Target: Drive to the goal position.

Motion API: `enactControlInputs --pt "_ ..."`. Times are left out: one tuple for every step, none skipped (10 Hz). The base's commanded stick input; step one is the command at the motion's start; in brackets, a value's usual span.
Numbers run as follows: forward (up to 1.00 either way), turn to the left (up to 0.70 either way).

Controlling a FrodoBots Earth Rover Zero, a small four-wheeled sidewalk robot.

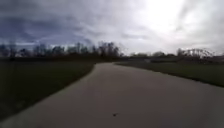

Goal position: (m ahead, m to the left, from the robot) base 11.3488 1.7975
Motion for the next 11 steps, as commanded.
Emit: enactControlInputs --pt "1.00 -0.38" --pt "1.00 -0.26" --pt "1.00 -0.16" --pt "1.00 -0.07" --pt "1.00 0.00" --pt "1.00 0.00" --pt "1.00 0.00" --pt "1.00 0.00" --pt "1.00 0.00" --pt "1.00 -0.06" --pt "1.00 -0.14"
